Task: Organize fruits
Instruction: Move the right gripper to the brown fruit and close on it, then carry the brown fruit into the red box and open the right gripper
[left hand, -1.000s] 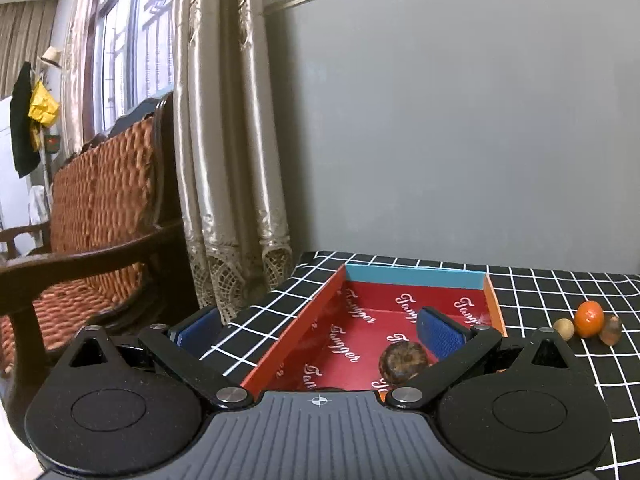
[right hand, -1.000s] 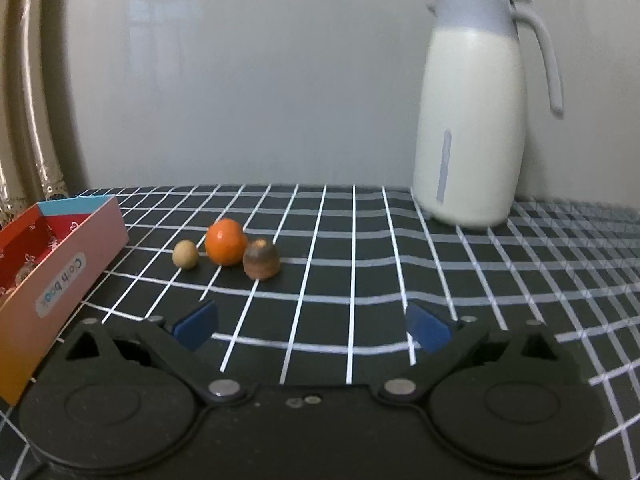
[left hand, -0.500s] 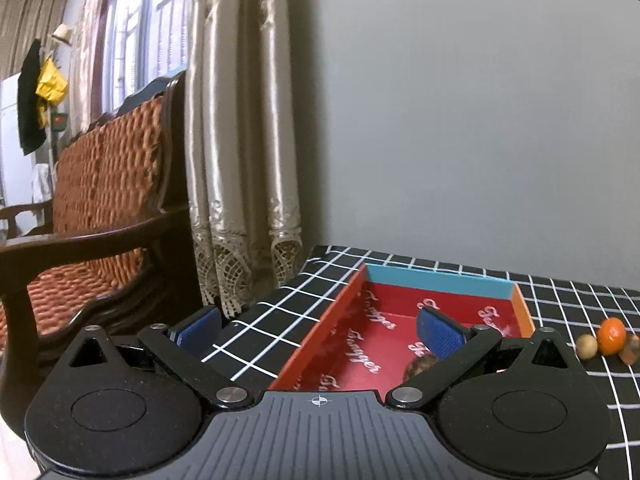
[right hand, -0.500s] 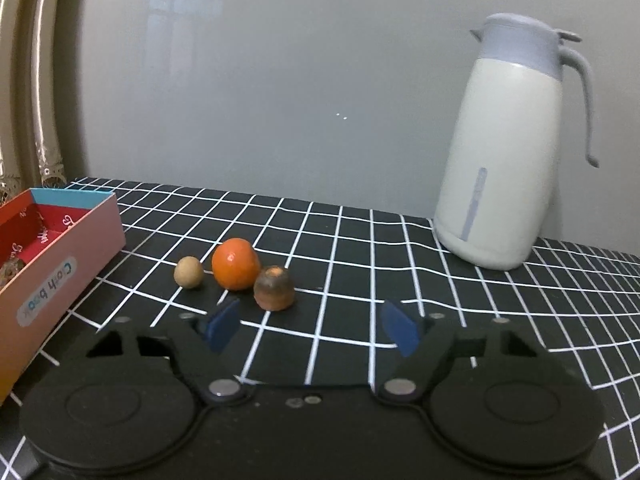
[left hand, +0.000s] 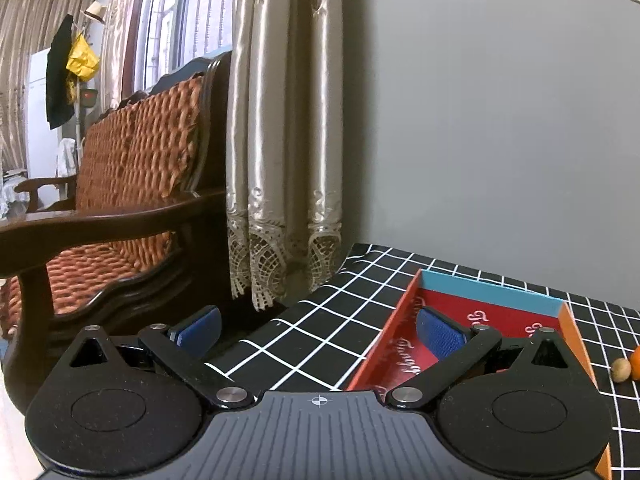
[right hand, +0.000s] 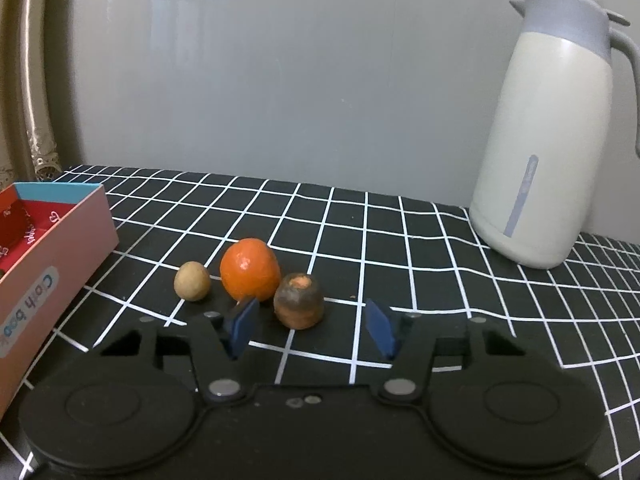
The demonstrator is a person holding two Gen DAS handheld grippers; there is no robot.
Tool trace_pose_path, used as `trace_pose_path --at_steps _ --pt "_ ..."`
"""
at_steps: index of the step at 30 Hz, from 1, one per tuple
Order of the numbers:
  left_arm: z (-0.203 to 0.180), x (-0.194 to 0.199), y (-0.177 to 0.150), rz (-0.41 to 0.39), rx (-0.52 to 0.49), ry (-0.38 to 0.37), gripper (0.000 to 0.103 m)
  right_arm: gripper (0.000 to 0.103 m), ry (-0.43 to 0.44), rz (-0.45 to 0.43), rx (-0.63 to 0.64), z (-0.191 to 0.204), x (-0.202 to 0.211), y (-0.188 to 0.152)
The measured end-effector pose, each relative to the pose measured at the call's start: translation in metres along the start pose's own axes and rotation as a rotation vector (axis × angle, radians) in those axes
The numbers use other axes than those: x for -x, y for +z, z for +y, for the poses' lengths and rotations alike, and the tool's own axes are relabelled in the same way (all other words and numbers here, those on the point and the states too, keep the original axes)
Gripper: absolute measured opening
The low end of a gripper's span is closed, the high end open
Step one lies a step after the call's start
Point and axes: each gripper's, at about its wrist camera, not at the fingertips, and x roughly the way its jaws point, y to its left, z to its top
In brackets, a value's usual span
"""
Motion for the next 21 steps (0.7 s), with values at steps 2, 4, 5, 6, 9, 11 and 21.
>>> trace_pose_path --at_steps 2,4,5,6,9,11,21 --pt "0.003 -0.002 0.001 0.002 0.008 0.005 0.103 0.054 0.001 0.007 0.000 0.000 -0.003 0.001" --pt "0.006 -0.003 0.001 0.005 0.015 0.004 0.103 0.052 -0.006 0.019 0.004 0.001 -0.007 0.002" --pt "0.007 -0.004 0.001 0.006 0.015 0.003 0.103 0.050 -0.005 0.027 0.002 0.001 -0.009 0.002" --pt "0.008 -0.004 0.000 0.007 0.014 0.003 0.103 0.050 -0.004 0.033 0.000 0.001 -0.012 0.002" --pt "0.009 -0.004 0.000 0.009 0.011 0.002 0.103 0.046 -0.005 0.045 -0.006 0.000 -0.017 0.003" --pt "0.010 -0.004 0.000 0.008 0.011 0.003 0.103 0.045 0.000 0.047 -0.012 -0.001 -0.019 0.005" --pt "0.014 -0.006 0.001 0.009 0.011 -0.009 0.103 0.028 0.031 0.051 -0.021 0.003 -0.017 0.006"
